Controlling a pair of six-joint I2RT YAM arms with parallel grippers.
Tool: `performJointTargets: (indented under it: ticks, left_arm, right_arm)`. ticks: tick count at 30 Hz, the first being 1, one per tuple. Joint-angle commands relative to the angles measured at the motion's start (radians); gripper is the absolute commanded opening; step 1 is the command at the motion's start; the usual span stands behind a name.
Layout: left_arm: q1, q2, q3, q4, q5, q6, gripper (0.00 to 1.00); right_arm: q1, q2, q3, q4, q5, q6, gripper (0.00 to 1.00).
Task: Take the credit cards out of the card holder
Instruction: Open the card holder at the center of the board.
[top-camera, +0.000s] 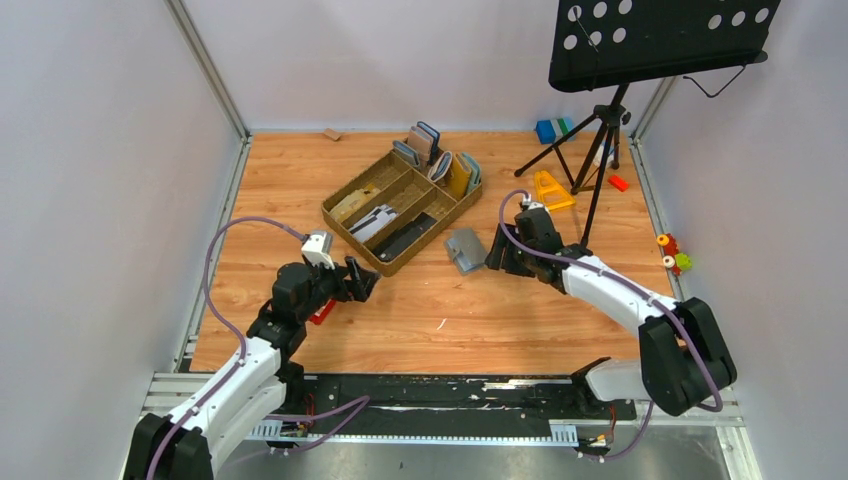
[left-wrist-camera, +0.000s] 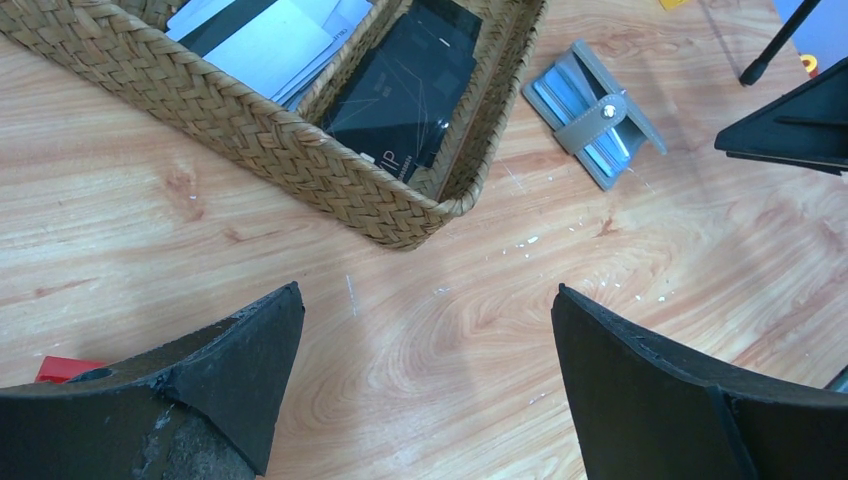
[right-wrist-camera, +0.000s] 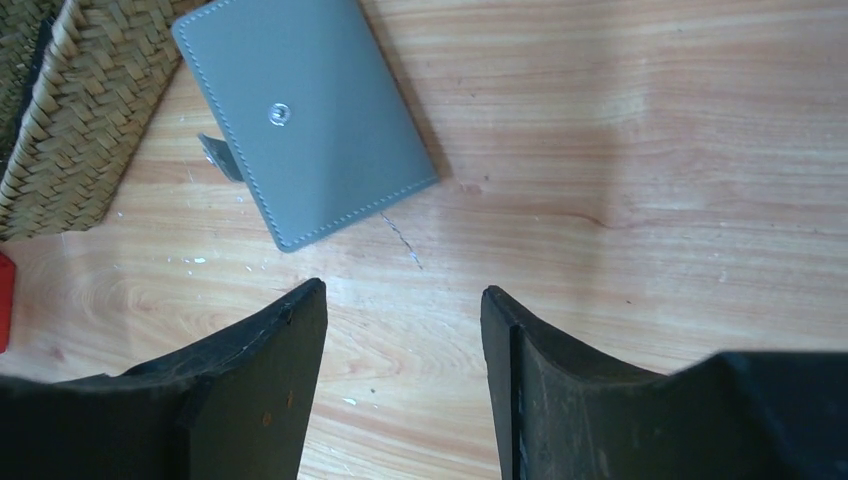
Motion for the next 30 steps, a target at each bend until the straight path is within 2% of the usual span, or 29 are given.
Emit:
performJointTargets:
  ticks: [1, 10, 13, 18, 21, 26, 30]
  left_arm:
    - [-0.002, 0.003, 0.030, 0.064, 0.025, 0.009, 1.00]
    - [-0.003, 0.014, 0.028, 0.076, 0.036, 0.009, 1.00]
    - [-0.002, 0.014, 0.028, 0.076, 0.038, 0.010, 1.00]
    - [-0.003, 0.012, 0.030, 0.074, 0.044, 0.010, 1.00]
    - [-0.003, 0.010, 0.031, 0.073, 0.046, 0.009, 1.00]
    - [-0.003, 0.009, 0.032, 0.074, 0.050, 0.009, 1.00]
    - [-0.003, 0.012, 0.033, 0.075, 0.050, 0.011, 1.00]
  right_arm:
    - [-0.039, -0.061, -0.055, 0.069, -0.096, -0.038, 0.58]
    - [-0.069, -0.127, -0.099, 0.068, -0.112, -0.043, 0.56]
    - [-0.071, -0.137, -0.096, 0.058, -0.117, -0.061, 0.60]
    - [-0.071, -0.121, -0.081, 0.075, -0.184, -0.121, 0.90]
    - [-0.065, -0.100, -0.047, 0.105, -0.259, -0.188, 0.99]
    - [0.022, 0.015, 0.128, 0.027, -0.208, -0.376, 0.99]
    - [0.055, 0.184, 0.284, -0.090, -0.180, -0.481, 0.95]
